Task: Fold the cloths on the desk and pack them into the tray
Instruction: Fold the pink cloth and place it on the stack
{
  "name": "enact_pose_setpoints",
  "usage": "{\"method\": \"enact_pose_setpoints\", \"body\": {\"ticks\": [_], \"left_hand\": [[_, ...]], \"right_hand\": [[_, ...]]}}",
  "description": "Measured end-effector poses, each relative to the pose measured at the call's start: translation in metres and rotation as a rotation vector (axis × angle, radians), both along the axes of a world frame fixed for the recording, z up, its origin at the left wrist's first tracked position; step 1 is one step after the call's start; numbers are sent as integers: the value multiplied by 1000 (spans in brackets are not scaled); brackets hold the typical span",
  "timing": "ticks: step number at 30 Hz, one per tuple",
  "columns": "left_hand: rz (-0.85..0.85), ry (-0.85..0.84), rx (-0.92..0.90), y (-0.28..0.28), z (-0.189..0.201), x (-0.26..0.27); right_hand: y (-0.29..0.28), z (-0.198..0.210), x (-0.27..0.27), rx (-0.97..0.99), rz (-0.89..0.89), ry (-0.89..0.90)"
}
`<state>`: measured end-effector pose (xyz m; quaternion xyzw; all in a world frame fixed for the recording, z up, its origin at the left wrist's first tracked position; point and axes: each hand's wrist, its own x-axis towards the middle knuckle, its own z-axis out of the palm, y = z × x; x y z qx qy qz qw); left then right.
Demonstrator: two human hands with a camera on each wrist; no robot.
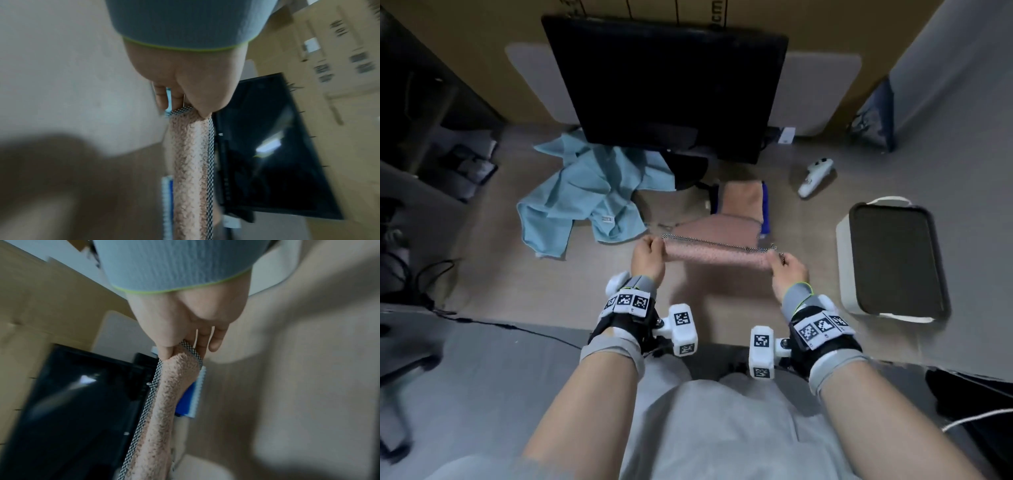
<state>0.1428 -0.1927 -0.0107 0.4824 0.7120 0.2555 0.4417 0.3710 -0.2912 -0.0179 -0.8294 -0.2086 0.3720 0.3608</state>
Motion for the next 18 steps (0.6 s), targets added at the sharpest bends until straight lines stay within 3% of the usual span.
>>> {"method": "enact_pose_setpoints", "body": {"ticks": [6,18], "left_hand": [[-95,125,-276,-49,-70,-31],[-74,168,-292,-12,-70,-26]], "right_hand": [[-56,-59,-28,-259,14,33],[-23,-59,-29,-297,-25,35]]}}
